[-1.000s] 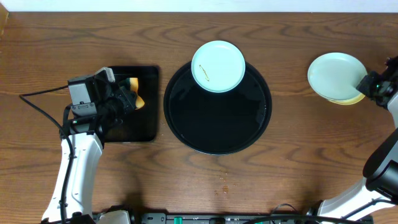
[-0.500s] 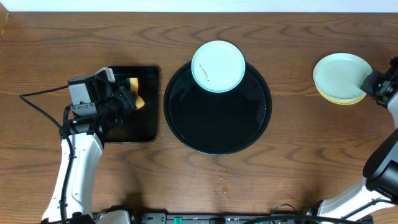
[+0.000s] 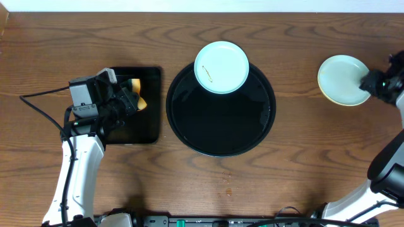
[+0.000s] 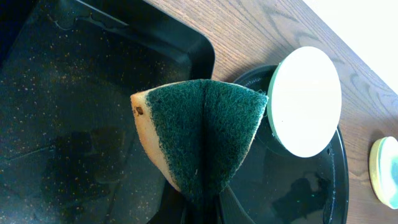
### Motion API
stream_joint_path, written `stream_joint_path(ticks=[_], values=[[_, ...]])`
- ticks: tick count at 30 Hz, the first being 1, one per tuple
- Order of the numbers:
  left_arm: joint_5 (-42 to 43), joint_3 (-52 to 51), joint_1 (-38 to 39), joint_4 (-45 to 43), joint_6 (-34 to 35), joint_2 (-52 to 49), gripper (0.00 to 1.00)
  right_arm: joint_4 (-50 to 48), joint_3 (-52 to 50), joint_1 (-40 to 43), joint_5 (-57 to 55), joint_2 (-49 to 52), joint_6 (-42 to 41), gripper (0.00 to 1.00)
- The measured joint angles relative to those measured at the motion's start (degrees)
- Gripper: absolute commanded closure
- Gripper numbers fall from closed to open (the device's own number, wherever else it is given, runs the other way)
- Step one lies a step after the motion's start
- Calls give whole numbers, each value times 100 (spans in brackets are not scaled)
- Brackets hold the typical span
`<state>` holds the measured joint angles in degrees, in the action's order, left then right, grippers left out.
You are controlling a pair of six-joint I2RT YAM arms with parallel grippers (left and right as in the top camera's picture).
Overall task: Clean dirty plates on tray and stack at the side
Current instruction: 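Move right gripper to second green plate and drag it to tray center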
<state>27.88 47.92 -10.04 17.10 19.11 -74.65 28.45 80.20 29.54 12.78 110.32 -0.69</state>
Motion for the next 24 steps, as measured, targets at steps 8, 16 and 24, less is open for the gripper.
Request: stream_joint_path(ticks=[8, 16, 24], values=[[0, 0, 0, 2, -59, 0, 92, 1746, 1926, -1460, 492, 0, 597, 26], [-267, 0, 2, 0, -710, -37, 92, 1534, 2229, -3152, 520, 179, 693, 29], [-1080, 0, 2, -299, -1132, -721, 92, 859, 2229, -4092, 26, 1390, 509, 33]])
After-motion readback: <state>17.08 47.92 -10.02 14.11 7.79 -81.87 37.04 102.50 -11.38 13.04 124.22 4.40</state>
